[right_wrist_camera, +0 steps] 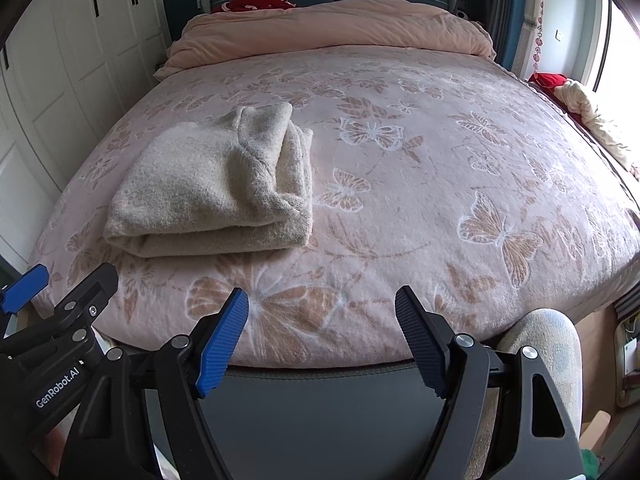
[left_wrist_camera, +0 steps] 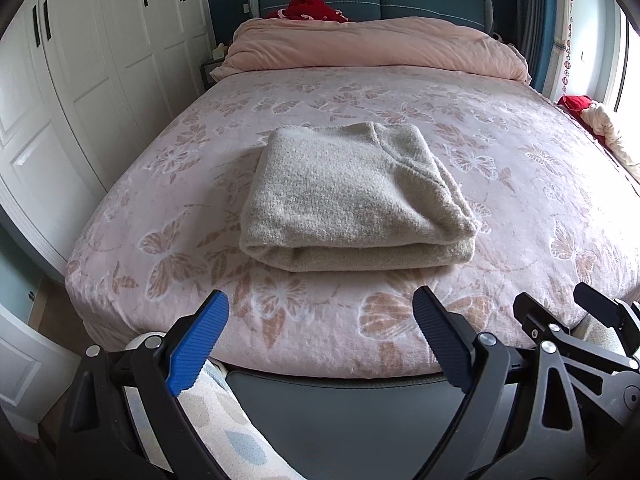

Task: Fold small clothes

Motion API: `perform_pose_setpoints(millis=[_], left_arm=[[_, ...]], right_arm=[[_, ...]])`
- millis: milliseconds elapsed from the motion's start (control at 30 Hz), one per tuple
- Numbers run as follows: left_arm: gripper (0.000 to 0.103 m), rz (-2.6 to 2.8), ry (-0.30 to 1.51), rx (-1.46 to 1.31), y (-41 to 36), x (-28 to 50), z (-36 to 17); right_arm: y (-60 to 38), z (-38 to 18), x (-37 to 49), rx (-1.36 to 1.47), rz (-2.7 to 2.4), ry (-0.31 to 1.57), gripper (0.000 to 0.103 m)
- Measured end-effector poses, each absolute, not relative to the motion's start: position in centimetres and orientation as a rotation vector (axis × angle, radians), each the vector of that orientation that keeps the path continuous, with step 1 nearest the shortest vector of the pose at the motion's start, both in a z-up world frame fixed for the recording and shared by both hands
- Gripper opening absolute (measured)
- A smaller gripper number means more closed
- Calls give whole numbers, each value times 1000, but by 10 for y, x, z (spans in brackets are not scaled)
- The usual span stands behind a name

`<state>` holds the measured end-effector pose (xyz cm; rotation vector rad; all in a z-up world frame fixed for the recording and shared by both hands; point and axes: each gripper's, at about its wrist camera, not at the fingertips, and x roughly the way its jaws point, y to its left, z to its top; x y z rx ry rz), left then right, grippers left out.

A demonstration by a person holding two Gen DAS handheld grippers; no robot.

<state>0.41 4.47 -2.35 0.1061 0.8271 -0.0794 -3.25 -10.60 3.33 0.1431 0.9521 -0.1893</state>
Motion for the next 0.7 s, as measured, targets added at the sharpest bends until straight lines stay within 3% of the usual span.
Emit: perform_pose_setpoints(millis=[700], left_arm=[[89,-60,833,110,46,5,-30]], right_arm=[[-96,30,-33,125,-213,966,71]])
